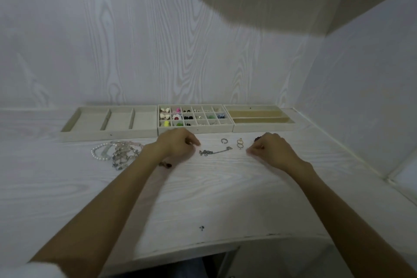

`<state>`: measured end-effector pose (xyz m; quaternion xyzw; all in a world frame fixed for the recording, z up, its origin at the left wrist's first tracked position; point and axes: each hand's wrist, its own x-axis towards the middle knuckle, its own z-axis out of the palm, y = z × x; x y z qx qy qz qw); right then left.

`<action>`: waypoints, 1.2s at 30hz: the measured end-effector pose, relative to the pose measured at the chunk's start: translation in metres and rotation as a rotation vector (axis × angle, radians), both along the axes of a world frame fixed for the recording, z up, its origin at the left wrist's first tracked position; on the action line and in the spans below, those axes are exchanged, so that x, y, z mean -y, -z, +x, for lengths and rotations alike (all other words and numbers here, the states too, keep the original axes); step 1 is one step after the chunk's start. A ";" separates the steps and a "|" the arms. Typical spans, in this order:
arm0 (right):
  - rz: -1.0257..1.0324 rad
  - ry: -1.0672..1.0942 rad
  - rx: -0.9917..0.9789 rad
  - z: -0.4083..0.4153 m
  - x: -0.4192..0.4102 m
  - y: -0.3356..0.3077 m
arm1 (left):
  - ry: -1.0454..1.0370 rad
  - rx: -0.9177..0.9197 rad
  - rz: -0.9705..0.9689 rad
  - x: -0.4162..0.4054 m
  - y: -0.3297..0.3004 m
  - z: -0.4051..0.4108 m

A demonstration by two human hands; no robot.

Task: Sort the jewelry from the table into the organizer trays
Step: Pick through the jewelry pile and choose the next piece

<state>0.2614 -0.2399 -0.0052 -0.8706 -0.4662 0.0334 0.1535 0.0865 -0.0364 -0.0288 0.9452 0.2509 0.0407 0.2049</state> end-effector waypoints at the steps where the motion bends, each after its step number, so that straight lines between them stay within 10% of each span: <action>1: 0.077 -0.001 -0.056 -0.001 -0.002 -0.001 | 0.021 0.002 -0.047 -0.004 -0.001 0.001; 14: 0.415 -0.092 -0.282 0.066 -0.101 -0.029 | 0.094 -0.031 -0.155 -0.073 -0.021 0.048; 36: -0.097 -0.118 -0.253 0.081 -0.146 -0.020 | -0.278 -0.215 -0.002 -0.074 -0.035 0.026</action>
